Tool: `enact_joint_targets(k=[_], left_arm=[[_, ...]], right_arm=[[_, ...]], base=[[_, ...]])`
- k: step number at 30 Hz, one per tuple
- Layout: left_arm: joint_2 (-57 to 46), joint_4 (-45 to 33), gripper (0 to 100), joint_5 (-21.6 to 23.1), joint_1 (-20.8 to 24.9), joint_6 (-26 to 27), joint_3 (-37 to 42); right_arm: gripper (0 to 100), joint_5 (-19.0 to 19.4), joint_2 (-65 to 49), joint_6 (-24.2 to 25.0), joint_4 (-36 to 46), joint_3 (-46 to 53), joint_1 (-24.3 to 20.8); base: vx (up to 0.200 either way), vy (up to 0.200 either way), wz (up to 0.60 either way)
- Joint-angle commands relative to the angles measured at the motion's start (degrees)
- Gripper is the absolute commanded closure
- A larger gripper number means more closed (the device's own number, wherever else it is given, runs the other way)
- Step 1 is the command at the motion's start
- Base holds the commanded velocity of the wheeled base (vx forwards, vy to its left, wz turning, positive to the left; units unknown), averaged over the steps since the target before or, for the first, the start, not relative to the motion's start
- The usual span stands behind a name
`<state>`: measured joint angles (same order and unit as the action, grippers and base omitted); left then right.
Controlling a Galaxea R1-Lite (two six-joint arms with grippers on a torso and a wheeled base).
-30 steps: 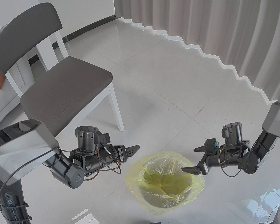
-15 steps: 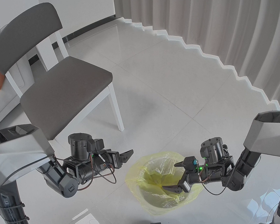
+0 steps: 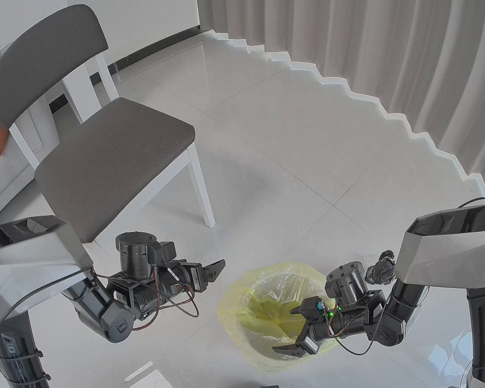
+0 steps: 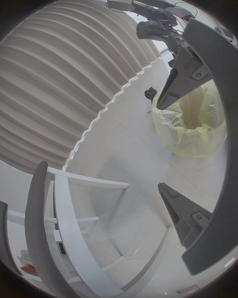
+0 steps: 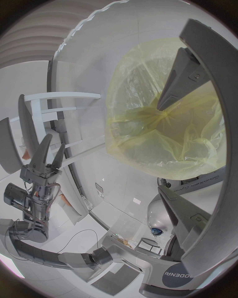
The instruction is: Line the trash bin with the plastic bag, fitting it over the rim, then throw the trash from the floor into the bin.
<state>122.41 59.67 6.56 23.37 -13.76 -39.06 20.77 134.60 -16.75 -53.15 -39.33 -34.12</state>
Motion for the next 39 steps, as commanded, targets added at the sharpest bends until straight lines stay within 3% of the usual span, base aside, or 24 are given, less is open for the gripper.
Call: enact_joint_targets(k=[1, 8, 9, 29, 39], left_arm=[[0.2, 0.0, 0, 0.03, 0.19, 0.32, -0.14], [0.2, 0.0, 0, -0.67, 0.45, 0.32, -0.23], [0.2, 0.0, 0, -0.76, 0.45, 0.4, -0.23], [0.64, 3.34, 0, -0.85, 0.62, 0.32, 2.41], [0.2, 4.14, 0, -0.85, 0.1, 0.32, 3.11]], right_arm=[[0, 0.06, 1.9, -0.04, 0.86, -1.01, -0.16], [0, 0.06, 1.99, -0.56, 4.9, -2.77, -0.33], [100, 0.06, 1.9, -0.56, 5.16, -2.86, -0.42], [100, 0.06, 2.51, -0.39, -0.29, 6.02, -9.38], [100, -0.12, 5.85, 1.19, -0.73, 4.08, -10.26]], base=[[0.0, 0.0, 0.0], [0.0, 0.0, 0.0], [0.0, 0.0, 0.0], [0.0, 0.0, 0.0], [0.0, 0.0, 0.0]])
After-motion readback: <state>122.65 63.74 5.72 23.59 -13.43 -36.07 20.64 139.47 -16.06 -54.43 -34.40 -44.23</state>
